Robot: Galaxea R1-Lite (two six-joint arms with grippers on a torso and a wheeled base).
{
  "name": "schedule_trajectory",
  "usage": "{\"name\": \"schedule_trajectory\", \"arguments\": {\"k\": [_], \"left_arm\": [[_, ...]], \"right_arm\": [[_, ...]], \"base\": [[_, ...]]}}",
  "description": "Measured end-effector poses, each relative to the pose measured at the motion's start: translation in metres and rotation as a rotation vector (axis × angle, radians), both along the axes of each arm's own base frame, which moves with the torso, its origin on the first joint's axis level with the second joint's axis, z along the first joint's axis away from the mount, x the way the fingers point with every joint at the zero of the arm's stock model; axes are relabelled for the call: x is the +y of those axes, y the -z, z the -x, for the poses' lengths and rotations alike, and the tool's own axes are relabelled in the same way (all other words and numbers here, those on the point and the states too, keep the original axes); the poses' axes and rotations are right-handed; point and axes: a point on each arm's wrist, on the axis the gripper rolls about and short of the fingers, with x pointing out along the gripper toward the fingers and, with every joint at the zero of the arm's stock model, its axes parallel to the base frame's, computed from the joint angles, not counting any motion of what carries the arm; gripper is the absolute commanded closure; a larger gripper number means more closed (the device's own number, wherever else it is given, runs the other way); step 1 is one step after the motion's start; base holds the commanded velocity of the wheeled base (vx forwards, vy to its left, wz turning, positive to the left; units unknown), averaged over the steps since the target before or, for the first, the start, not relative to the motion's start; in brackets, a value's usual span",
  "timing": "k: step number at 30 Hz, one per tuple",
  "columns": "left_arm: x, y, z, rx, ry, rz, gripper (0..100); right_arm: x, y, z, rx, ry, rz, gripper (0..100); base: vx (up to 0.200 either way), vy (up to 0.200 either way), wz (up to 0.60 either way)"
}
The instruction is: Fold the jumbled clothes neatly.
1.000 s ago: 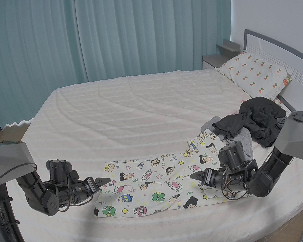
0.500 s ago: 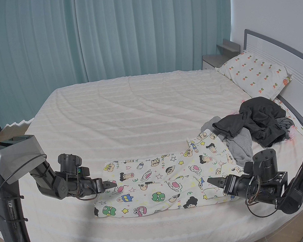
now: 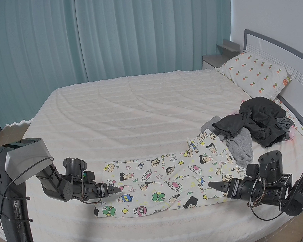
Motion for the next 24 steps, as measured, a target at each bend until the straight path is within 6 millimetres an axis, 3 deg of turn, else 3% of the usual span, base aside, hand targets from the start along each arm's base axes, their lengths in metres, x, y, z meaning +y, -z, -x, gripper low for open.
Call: {"name": "schedule_trajectory", "arguments": {"k": [2,3,13,24], "left_arm": [[-0.001,0.0,0.0,0.0,0.003,0.001,0],[-0.001,0.0,0.0,0.001,0.004,0.0,100],[0.0,0.002,0.004,0.047,0.001,-0.009,100],[0.005,-0.016,0.007,0.065,-0.012,-0.016,100]], "right_arm": [[0.0,-0.002,-0.005,-0.019,-0.011,0.001,0],[-0.001,-0.003,-0.008,-0.028,-0.014,0.001,0],[-0.003,-0.003,-0.017,-0.035,-0.005,0.004,0],[-0.003,0.0,-0.015,-0.022,-0.007,0.009,0]], "base": [[0.0,0.0,0.0],[0.0,0.0,0.0],[0.0,0.0,0.0],[0.0,0.0,0.0]]}}
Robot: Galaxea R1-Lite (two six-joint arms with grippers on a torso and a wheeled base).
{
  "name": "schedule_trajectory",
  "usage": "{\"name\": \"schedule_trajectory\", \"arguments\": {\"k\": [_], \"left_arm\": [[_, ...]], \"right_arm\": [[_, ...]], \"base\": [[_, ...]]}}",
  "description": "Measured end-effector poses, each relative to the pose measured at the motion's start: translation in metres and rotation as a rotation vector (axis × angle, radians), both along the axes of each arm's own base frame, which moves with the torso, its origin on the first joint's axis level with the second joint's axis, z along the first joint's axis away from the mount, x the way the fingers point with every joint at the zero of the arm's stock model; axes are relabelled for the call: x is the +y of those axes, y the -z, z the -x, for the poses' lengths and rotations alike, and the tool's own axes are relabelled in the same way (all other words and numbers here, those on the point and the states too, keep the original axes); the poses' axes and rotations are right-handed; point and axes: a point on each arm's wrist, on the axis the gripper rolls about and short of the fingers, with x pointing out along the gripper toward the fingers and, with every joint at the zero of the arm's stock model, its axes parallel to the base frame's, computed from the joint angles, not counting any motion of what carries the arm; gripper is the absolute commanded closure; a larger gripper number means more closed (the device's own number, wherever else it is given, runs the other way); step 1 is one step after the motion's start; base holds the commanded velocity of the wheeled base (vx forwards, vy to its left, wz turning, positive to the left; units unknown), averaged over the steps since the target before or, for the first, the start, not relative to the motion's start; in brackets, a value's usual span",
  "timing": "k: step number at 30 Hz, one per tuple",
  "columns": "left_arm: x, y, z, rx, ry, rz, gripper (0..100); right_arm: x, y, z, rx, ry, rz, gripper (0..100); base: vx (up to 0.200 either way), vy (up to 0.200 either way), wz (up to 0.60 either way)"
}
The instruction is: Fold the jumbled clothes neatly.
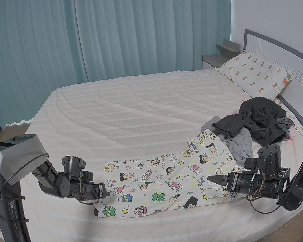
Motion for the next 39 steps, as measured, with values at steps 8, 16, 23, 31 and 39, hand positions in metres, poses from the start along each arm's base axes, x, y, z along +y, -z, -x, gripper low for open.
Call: {"name": "schedule_trajectory", "arguments": {"k": [8,16,23,31,39], "left_arm": [[0.005,-0.003,-0.005,-0.02,-0.015,0.0,100],[0.005,0.004,-0.012,-0.02,-0.023,-0.008,0],[0.003,0.012,-0.022,-0.025,-0.029,-0.022,0],[-0.002,0.018,-0.026,-0.018,-0.019,-0.025,100],[-0.006,0.021,-0.021,0.032,-0.012,-0.04,100]], "right_arm": [[0.0,0.002,0.0,0.009,-0.001,0.004,0],[0.001,0.006,0.0,0.017,-0.002,0.009,0],[0.001,0.007,0.0,0.022,-0.003,0.011,0],[0.001,0.007,0.0,0.023,-0.002,0.01,0],[0.001,0.008,0.0,0.026,0.0,0.009,0]], "base": [[0.0,0.0,0.0],[0.0,0.0,0.0],[0.0,0.0,0.0],[0.0,0.0,0.0],[0.0,0.0,0.0]]}}
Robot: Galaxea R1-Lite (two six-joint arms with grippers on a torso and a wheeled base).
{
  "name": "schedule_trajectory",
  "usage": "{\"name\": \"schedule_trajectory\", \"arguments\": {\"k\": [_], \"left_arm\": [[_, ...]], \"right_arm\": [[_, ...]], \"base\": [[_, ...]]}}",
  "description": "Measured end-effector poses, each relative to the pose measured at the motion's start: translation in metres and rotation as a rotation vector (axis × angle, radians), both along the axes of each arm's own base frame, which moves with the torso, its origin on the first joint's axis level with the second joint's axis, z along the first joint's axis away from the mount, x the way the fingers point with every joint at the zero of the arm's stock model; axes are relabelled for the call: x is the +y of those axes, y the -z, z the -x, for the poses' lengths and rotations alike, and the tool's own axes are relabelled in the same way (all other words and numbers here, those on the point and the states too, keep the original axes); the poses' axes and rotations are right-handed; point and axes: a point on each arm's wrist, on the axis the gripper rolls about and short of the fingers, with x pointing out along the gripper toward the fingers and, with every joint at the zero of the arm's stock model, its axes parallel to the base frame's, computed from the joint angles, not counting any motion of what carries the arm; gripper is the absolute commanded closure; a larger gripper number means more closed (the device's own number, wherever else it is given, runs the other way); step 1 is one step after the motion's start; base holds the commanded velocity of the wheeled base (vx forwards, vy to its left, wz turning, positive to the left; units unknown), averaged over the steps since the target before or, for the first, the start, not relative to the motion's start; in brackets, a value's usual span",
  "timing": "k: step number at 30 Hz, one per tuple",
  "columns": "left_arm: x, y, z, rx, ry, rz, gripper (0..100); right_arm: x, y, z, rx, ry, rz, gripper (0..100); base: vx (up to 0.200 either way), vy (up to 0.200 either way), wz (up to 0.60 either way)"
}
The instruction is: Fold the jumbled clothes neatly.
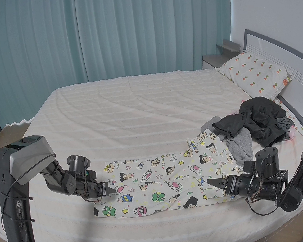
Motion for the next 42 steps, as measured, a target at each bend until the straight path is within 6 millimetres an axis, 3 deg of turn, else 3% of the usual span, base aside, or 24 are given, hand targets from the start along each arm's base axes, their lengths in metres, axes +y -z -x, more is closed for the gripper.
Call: {"name": "schedule_trajectory", "arguments": {"k": [19,20,33,42], "left_arm": [[0.006,-0.009,0.012,0.077,0.033,-0.139,100],[0.005,-0.01,0.012,0.074,0.034,-0.14,0],[0.008,-0.012,0.015,0.097,0.031,-0.147,0],[0.031,-0.038,0.023,0.09,0.003,-0.03,0]], "right_arm": [[-0.001,0.001,0.001,0.007,0.001,0.004,0],[-0.001,0.002,0.001,0.008,0.002,0.005,0],[-0.003,0.005,0.0,0.021,0.012,0.019,0],[-0.012,-0.006,0.01,-0.016,0.132,0.043,0]], "base": [[0.0,0.0,0.0],[0.0,0.0,0.0],[0.0,0.0,0.0],[0.0,0.0,0.0]]}}
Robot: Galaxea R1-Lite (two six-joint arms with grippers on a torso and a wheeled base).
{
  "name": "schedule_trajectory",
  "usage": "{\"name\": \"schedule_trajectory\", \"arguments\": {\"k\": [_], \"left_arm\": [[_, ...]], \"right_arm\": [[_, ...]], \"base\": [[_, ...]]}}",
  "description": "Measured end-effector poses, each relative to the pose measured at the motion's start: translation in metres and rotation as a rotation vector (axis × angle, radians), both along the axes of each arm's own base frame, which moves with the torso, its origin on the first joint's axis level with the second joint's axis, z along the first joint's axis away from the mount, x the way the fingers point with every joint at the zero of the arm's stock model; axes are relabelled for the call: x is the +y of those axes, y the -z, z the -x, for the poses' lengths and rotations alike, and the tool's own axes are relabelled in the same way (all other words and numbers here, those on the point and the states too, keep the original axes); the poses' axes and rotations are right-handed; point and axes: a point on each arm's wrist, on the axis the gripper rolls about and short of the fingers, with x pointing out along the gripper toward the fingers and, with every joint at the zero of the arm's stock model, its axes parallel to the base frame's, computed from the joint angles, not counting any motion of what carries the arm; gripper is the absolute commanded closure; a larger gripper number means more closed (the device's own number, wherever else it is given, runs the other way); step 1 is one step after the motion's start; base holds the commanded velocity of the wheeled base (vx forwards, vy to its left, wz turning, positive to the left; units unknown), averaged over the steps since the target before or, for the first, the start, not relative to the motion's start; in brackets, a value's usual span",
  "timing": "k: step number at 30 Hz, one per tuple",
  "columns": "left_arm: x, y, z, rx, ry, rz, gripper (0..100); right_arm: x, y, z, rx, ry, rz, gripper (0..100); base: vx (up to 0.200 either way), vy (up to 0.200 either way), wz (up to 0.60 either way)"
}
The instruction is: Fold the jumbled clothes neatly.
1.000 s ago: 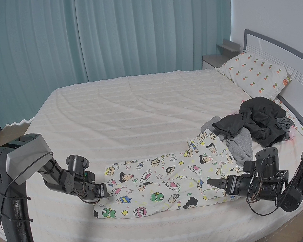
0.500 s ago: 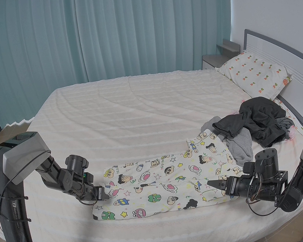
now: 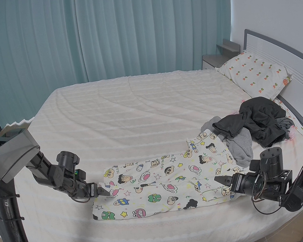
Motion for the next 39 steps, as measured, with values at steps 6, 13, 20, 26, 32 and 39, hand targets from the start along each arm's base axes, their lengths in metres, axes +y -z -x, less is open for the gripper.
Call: {"name": "schedule_trajectory", "arguments": {"k": [6,13,20,26,32,39], "left_arm": [[0.016,-0.022,0.024,0.007,-0.048,0.126,0],[0.024,-0.039,0.062,0.013,-0.133,0.25,0],[0.024,-0.047,0.093,-0.029,-0.201,0.315,0],[0.022,-0.057,0.109,-0.028,-0.243,0.358,0],[0.019,-0.066,0.122,-0.022,-0.271,0.417,0],[0.017,-0.072,0.13,-0.076,-0.255,0.444,0]], "right_arm": [[-0.012,-0.011,0.025,0.002,0.092,-0.049,0],[-0.032,-0.013,0.063,0.077,0.148,-0.061,0],[-0.029,-0.021,0.078,0.073,0.068,-0.048,0],[-0.021,-0.02,0.065,0.078,0.009,-0.048,0],[-0.008,-0.015,0.027,0.058,-0.016,-0.078,0],[0.009,-0.005,0.02,0.111,0.053,-0.156,0]], "base": [[0.0,0.0,0.0],[0.0,0.0,0.0],[0.0,0.0,0.0],[0.0,0.0,0.0],[0.0,0.0,0.0],[0.0,0.0,0.0]]}}
